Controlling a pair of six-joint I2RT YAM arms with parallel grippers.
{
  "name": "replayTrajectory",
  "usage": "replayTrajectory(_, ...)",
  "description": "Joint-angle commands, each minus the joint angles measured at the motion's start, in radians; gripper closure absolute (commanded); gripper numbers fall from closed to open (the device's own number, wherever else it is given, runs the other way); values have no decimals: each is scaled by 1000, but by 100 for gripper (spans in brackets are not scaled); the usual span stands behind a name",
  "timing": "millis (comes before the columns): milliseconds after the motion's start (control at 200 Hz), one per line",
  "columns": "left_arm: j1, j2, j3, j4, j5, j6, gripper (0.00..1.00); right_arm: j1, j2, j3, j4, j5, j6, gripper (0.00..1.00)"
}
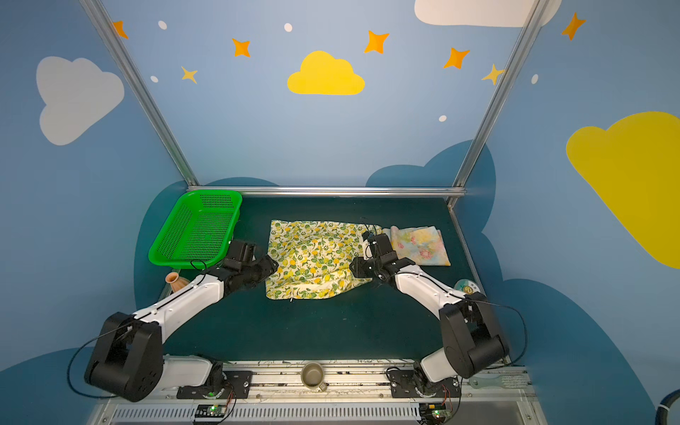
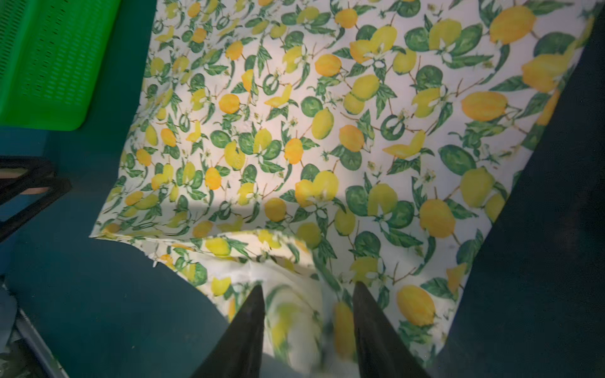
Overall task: Fold and stack skirts
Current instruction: Turn over the skirt at the center of the table, then smooth out the skirt at the center of the table.
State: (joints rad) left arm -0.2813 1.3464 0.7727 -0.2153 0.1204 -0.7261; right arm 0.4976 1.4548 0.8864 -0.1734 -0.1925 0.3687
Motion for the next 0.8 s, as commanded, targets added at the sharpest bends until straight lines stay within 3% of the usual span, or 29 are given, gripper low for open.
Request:
replayTrajectory(0,-3,8,45,-64,-27,18,33,13,-50,25,-56,-4,54,55)
replayTrajectory(240,-7,124,117,-105,22,37,34,39,59,104,-120,-15,65,59)
replayTrajectory(360,-26,173,144,-170,36,50,34,69,81,66,-116,-14,85,63)
replayTrajectory(626,-38,170,124,-331,47,32,33,101,-13,-95,-132,23,160,64)
replayTrajectory(796,-37,178,124,-383,80,14,33,101,-82,-109,-226,41,153,64)
